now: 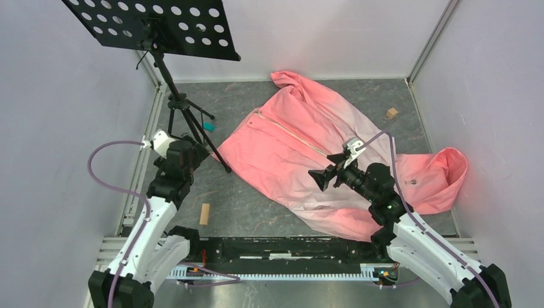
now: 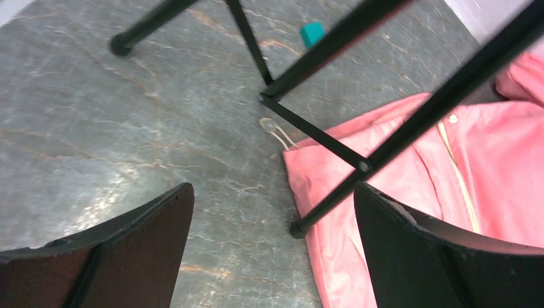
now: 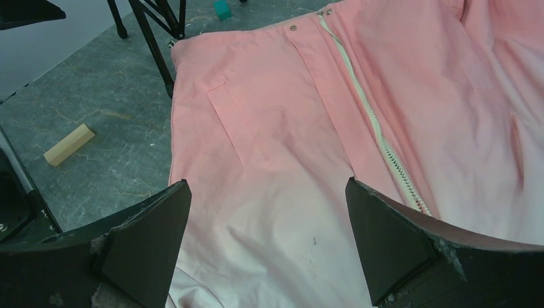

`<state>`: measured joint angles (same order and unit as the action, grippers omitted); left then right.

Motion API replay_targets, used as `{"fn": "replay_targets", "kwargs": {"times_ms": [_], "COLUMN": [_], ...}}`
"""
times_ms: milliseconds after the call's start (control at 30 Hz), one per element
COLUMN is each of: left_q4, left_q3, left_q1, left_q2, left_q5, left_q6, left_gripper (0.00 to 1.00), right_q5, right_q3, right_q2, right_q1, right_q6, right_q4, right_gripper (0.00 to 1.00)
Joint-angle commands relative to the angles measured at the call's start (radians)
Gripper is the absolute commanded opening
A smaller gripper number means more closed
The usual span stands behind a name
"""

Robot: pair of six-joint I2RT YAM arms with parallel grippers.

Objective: Zip up the jacket

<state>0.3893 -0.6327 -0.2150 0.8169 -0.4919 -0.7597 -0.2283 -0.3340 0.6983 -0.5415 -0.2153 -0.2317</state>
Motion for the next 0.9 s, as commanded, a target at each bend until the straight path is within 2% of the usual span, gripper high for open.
{"fn": "replay_targets", "kwargs": {"times_ms": [0, 167, 300, 467, 733, 867], "left_q4": [0.085, 0.076, -0.031, -0.164, -0.382, -0.548], "left_q3": [-0.052, -0.064, -0.042, -0.036, 0.023, 0.095], "left_q1": [0.112, 0.337, 0.471, 0.488, 0.487, 0.485], "left_q2": [-0.054, -0.032, 0.031, 0.16, 0.265, 0.274], "left_q5": [0.043, 0.214, 0.368, 0.447, 0.424, 0.406], "left_q6": [-0.04, -0.058, -0.092, -0.137, -0.193, -0.206], "left_gripper": [1.0, 1.0, 1.0, 1.0, 1.0, 1.0], "right_q5": [-0.019, -0.029, -0.032, -0.033, -0.033, -0.032], "right_q3": [0.01, 0.011, 0.012, 0.013, 0.011, 0.006], "right_q2": [-0.03, -0.049, -0.056, -0.055, -0.049, -0.047], "right_q1": [-0.001, -0.001, -0.002, -0.002, -0.001, -0.002], "right_q6": [-0.003, -0.012, -0.015, -0.018, -0.025, -0.026], "right_q4": [-0.041, -0.037, -0.033, -0.039, -0.045, -0.042], "right_gripper": [0.97, 0.97, 0.97, 0.97, 0.97, 0.97]}}
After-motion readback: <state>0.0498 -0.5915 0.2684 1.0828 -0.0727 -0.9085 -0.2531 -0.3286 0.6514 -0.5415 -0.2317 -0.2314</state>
